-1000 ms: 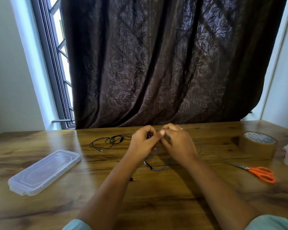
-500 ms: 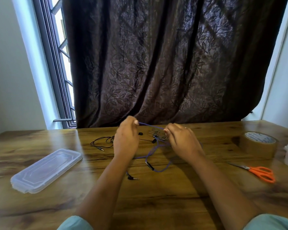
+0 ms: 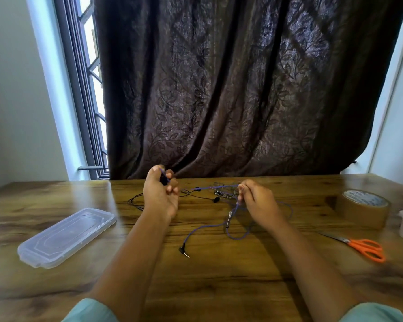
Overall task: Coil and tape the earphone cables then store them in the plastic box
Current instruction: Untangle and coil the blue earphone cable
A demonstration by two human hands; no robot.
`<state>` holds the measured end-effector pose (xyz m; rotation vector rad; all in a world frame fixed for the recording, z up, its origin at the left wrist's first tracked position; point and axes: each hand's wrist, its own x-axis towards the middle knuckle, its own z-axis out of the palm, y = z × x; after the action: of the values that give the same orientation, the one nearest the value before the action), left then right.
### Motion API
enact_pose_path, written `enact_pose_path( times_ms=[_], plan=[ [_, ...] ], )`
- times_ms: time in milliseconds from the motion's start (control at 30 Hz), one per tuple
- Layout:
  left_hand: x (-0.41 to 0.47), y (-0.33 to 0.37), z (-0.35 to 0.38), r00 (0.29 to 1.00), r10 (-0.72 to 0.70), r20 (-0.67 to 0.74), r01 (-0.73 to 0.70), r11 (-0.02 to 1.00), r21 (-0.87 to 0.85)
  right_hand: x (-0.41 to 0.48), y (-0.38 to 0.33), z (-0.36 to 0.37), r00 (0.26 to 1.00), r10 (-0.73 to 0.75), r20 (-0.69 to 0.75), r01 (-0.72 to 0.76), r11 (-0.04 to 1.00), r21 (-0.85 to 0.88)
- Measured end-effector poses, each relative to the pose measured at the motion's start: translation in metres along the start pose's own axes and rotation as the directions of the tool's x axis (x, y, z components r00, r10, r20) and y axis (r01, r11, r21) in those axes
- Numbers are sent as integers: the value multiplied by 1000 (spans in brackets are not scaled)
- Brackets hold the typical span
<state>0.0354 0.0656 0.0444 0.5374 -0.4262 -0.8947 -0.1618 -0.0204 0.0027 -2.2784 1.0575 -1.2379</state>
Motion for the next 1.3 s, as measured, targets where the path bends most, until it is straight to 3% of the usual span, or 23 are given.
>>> enact_pose_path(
  times_ms=[100, 167, 233, 300, 367, 433, 467, 500, 533, 633, 700, 800, 900, 1033, 1167, 1300],
  plan=[
    [-2, -1, 2, 982, 45, 185, -119, 905, 408, 1, -7, -2, 998, 39, -58, -30, 988, 153],
    [-5, -3, 6, 954, 78, 288, -249, 743, 621, 2, -12, -3, 994, 99, -51, -77, 941, 330],
    [-5, -9, 7, 904, 126, 408, -413, 499, 762, 2, -16, -4, 985, 174, 18, -158, 840, 519],
    [-4, -16, 4, 834, 92, 545, -550, 226, 804, 2, -21, -4, 968, 227, 103, -240, 735, 635],
    [-4, -24, -2, 791, -46, 610, -610, 9, 792, 1, -25, -6, 953, 239, 186, -300, 659, 690],
    [-6, -35, -6, 765, -163, 622, -643, -218, 734, 0, -29, -7, 951, 217, 221, -310, 667, 677],
    [-8, -39, -7, 759, -161, 631, -647, -293, 704, -1, -31, -8, 954, 205, 219, -299, 697, 651],
    [-9, -41, -6, 754, -132, 644, -649, -305, 697, -1, -32, -9, 956, 198, 215, -290, 732, 617],
    [-10, -42, -5, 758, -80, 647, -645, -241, 725, -2, -33, -10, 958, 194, 213, -284, 762, 582],
    [-3, -37, -4, 837, 97, 539, -548, 166, 820, -2, -35, -12, 952, 175, 252, -283, 819, 500],
    [0, -32, -1, 880, 144, 453, -470, 397, 788, -3, -36, -10, 944, 133, 301, -270, 836, 478],
    [-7, -33, 4, 955, 69, 289, -258, 675, 691, -2, -34, -4, 934, 79, 350, -253, 838, 484],
    [-11, -35, 9, 970, -26, 243, -87, 892, 444, -1, -30, -2, 930, 55, 364, -238, 843, 482],
    [-13, -29, 12, 977, -93, 194, 61, 984, 167, -1, -25, -2, 939, 36, 342, -190, 883, 430],
    [-10, -23, 7, 988, -88, 124, 82, 995, 50, 0, -21, -1, 941, 69, 331, -208, 890, 406],
    [-4, -16, 2, 996, -30, 78, 27, 999, 32, 0, -13, -3, 963, 68, 262, -122, 973, 197]
  ],
)
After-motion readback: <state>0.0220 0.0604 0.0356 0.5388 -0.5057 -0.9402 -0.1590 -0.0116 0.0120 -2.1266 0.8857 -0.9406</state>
